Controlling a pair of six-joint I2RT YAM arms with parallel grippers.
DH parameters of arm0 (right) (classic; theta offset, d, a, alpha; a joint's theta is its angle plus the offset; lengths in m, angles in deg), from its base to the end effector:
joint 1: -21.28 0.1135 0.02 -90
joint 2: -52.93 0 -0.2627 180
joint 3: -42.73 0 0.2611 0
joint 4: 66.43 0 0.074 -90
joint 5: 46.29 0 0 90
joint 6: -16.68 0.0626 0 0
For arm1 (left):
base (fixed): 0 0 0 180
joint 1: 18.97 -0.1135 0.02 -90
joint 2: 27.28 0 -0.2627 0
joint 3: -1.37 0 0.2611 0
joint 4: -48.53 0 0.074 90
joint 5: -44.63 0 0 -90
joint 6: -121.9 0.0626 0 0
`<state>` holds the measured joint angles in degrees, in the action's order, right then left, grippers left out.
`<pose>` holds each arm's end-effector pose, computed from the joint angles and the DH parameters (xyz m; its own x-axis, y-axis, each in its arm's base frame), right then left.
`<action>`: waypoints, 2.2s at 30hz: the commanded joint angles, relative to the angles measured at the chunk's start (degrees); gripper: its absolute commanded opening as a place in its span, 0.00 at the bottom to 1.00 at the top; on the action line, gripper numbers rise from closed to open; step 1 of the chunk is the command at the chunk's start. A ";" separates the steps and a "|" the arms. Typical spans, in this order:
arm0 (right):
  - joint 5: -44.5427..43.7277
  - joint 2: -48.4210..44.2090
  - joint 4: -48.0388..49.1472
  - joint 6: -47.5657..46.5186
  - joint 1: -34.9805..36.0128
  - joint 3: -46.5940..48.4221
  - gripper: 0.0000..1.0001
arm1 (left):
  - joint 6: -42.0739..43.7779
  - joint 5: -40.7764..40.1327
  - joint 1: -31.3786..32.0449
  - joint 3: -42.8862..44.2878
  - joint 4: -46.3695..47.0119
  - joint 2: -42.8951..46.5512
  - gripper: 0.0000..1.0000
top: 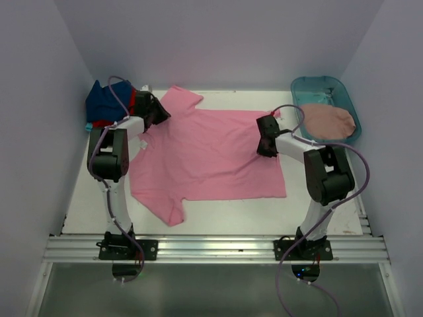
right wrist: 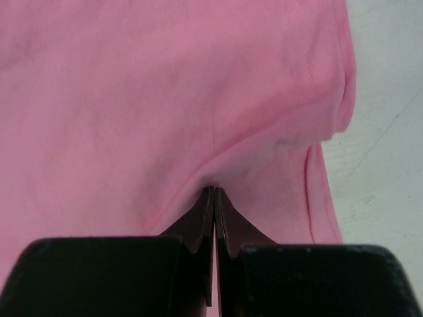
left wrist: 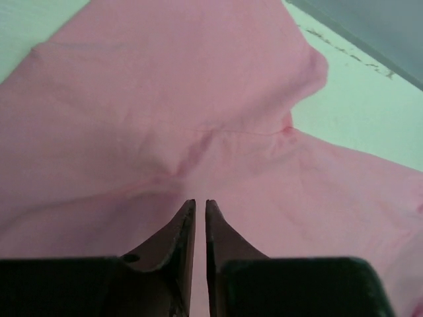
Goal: Fold and stack the t-shirts
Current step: Flatten out the tshirt, then grap the side of the flattened tshirt closest away from the robot with both arms
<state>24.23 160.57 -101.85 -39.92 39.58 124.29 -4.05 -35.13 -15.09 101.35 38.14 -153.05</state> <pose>0.3840 0.1050 0.1322 -0.7764 0.2899 -0.5597 0.3383 0.9409 0.0180 0.5162 -0.0462 0.1330 -0.5999 -0.5384 -0.5918 -0.1760 0.8104 -0.5588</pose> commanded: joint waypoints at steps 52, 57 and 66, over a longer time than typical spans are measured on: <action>5.51 -52.44 -11.27 -1.24 4.37 -28.45 0.67 | -15.21 -26.32 36.11 -44.86 -40.60 47.91 0.26; 5.51 -52.53 -11.36 -1.33 4.37 -28.19 0.67 | -15.56 -26.32 36.11 -45.39 -39.72 47.38 0.26; 4.55 -52.70 -11.79 -1.33 4.37 -28.63 0.67 | -16.00 -26.85 36.20 -45.30 -40.33 47.82 0.00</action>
<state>30.72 109.07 -112.93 -41.40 43.78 96.11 -18.58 -60.20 20.82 56.09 -3.41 -105.69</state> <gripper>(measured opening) 0.667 0.015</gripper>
